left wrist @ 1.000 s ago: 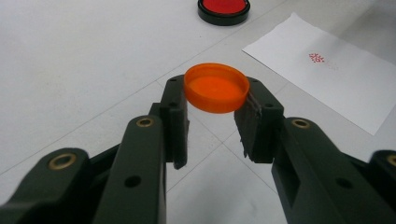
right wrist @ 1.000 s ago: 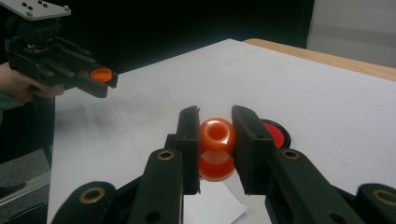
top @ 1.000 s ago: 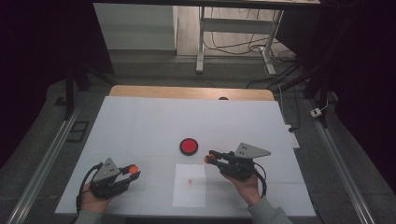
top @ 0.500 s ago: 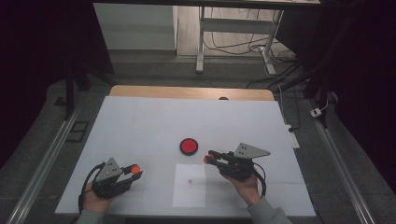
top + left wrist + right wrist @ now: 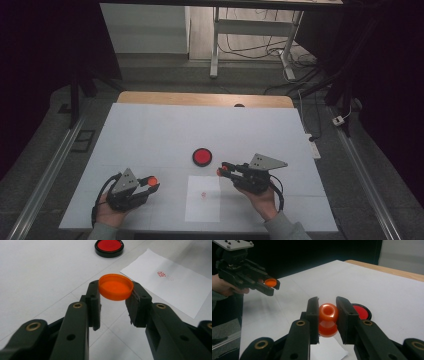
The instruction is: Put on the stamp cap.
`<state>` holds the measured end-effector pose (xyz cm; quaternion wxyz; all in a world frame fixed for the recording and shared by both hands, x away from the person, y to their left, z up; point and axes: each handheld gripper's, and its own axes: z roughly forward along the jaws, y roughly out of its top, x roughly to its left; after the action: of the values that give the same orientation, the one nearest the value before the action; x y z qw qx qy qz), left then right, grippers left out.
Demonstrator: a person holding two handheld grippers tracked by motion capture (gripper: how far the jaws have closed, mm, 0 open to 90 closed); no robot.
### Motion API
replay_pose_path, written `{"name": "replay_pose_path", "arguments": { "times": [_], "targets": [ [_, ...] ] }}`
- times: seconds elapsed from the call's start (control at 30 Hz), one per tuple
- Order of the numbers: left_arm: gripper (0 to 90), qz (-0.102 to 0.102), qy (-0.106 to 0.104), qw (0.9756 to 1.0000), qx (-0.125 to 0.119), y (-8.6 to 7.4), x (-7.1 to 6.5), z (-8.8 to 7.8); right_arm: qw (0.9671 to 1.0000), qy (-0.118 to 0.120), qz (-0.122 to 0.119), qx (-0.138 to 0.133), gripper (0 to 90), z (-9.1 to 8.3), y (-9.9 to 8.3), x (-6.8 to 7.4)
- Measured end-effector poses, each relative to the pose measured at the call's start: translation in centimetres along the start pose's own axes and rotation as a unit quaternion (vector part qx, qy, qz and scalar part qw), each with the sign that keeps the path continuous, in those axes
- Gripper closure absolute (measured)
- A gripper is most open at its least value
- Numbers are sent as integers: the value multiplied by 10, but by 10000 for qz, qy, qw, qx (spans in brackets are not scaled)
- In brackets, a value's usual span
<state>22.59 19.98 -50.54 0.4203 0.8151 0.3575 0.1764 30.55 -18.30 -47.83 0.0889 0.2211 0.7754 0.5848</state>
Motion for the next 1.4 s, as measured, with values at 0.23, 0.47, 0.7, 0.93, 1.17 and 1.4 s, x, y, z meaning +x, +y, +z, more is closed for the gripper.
{"name": "replay_pose_path", "arguments": {
  "times": [0.23, 0.47, 0.7, 0.93, 1.17, 1.4],
  "targets": [
    [653, 89, -80, 9999, 47, 4, -6, 7, 10000, 10, 0, 2, 722, 0, 0, 1],
    [653, 213, -163, 9996, 96, 9, -14, 15, 10000, 38, -7, 25, 722, 2, -1, 2],
    [653, 326, -237, 9991, 155, 12, -18, 21, 10000, 52, -8, 30, 722, 3, -1, 2],
    [653, 396, -292, 9986, 181, 16, -21, 27, 10000, 58, -21, 33, 722, 3, -1, 3],
    [652, 501, -338, 9980, 191, 23, -25, 33, 10000, 59, -17, 29, 721, 3, -1, 3],
    [652, 571, -384, 9975, 152, 30, -28, 37, 10000, 79, -16, 32, 721, 4, -2, 3]
  ]
}}
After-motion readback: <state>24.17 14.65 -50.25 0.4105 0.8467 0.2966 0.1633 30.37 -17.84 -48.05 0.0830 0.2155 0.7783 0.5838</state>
